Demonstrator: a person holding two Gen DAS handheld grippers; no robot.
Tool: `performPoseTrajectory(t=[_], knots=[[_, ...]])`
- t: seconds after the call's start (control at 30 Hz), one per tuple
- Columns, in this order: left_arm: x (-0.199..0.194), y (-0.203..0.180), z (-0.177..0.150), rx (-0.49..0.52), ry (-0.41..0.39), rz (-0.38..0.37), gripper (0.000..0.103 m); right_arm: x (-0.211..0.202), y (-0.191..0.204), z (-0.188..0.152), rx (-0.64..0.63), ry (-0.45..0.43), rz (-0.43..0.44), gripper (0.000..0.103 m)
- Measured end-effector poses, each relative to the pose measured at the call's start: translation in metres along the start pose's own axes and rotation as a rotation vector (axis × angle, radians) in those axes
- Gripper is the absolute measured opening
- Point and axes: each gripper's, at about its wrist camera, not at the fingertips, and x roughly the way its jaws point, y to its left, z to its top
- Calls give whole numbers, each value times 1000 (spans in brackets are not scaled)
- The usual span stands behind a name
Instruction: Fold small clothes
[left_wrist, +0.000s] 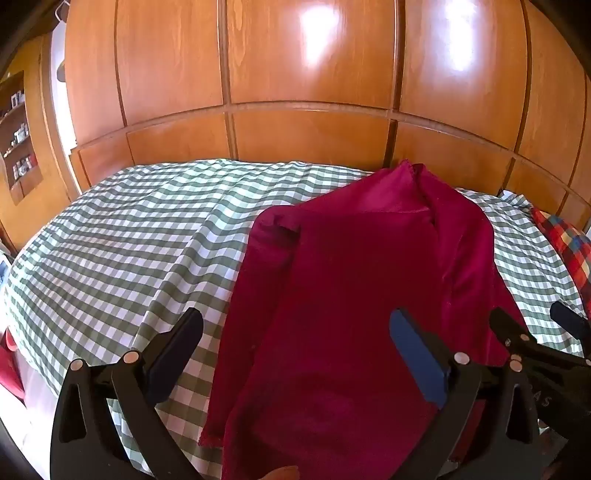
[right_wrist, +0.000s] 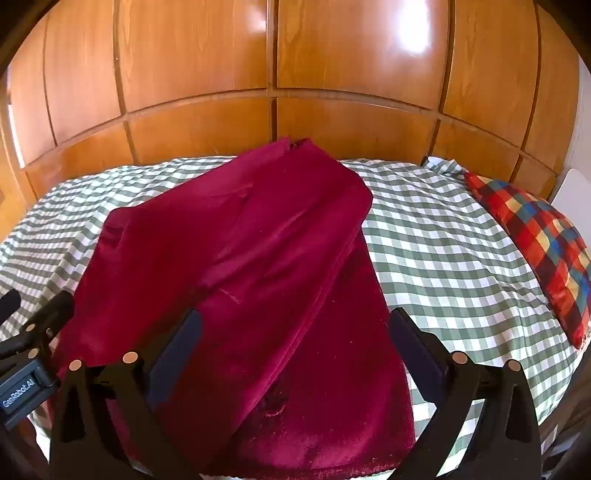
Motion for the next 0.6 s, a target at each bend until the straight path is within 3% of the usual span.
performPoseTrajectory(t=[0.23,0.6], knots=[[0,4,-8,-4,-1,-18,101,-2,-4,-1,18,32,12,100],[-11,-5,-4,23,-8,-3,101,-6,-2,-4,6,11,4,100]])
